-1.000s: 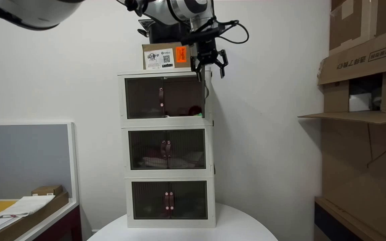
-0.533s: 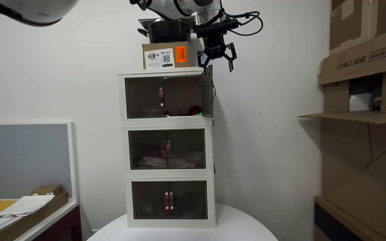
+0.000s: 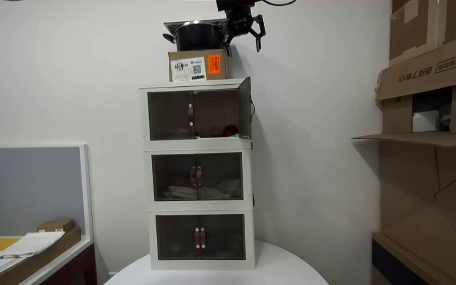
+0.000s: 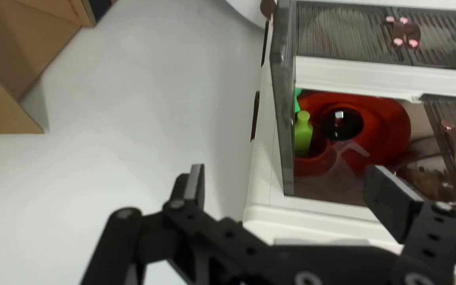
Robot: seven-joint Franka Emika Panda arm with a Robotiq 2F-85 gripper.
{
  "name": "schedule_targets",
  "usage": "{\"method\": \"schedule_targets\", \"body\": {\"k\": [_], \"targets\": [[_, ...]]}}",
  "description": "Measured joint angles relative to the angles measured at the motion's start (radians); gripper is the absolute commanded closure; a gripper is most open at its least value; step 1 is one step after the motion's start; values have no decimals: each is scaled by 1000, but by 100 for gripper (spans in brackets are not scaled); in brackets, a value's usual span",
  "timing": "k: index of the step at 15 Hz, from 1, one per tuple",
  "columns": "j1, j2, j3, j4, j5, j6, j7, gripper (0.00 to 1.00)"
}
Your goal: Open the top right cabinet door
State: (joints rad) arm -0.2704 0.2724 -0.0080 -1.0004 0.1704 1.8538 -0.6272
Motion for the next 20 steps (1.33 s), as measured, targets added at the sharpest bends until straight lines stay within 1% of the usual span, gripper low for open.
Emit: {"method": "schedule_targets", "body": {"k": [2,4,7,13,16,18,20], "targets": [[-3,-69,1,-55,51,48,0,0],[2,-133,12,-150,104,87,0,0],[28,-187,44,-310,131,182,3,0],[89,-265,101,-641,132,532,-15,0],[141,-338,77,-802,163,652,-85,0],[183,-408,53,-911,223,682,-177,0],[231,-492,19,-1023,283,682,-259,0]]}}
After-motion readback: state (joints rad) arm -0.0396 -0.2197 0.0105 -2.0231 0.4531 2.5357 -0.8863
